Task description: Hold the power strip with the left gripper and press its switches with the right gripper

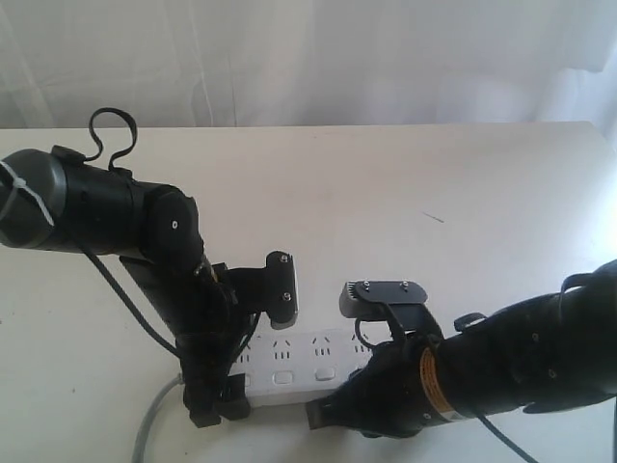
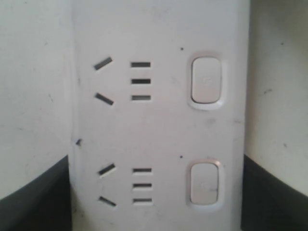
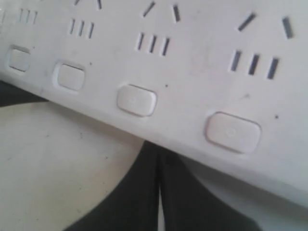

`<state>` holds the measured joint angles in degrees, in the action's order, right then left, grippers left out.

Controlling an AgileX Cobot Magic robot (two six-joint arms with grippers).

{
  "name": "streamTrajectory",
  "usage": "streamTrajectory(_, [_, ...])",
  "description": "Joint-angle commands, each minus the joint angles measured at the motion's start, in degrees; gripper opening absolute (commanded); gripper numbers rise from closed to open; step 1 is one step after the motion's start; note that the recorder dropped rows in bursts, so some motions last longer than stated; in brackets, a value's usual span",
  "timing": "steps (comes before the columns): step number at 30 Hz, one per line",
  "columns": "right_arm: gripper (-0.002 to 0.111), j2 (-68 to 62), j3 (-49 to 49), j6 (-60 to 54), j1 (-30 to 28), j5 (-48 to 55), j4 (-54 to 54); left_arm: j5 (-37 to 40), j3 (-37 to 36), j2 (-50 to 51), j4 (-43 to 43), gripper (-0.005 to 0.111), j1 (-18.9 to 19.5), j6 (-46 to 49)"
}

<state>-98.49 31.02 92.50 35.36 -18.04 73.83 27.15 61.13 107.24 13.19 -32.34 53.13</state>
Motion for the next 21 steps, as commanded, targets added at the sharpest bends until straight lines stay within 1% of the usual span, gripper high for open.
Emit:
streamTrajectory(1, [0.000,-0.7,0.7,-0.3,-0.4,6.2,0.9,2.5,-1.7,3.1,-1.3,0.000,-0.3,0.4])
streamTrajectory(5, [0.000,0.8,1.9,-1.6,-0.4,-6.2,0.9,2.6,-1.7,3.1,-1.3,0.000,-0.3,0.4])
streamTrajectory(8, [0.000,2.7,3.6,-2.2,-0.4,-10.6,0.2,3.3,-1.7,3.1,-1.3,0.000,-0.3,0.5])
streamTrajectory(10, [0.000,4.4,4.4,-2.3,-0.4,-9.2,-0.2,4.2,-1.7,3.1,-1.6,0.000,-0.3,0.7])
streamTrajectory(14, [0.000,7.0,4.4,-2.3,-0.4,-2.6,-0.2,5.0,-1.7,3.1,-2.2,0.000,-0.3,0.7])
streamTrajectory(19, [0.000,6.4,3.6,-2.1,-0.4,2.5,-0.2,4.9,-1.7,3.1,-2.2,0.000,-0.3,0.7])
streamTrajectory(21, [0.000,5.5,3.5,-1.9,-0.4,2.5,-0.2,4.9,-1.7,3.1,-2.2,0.000,-0.3,0.7])
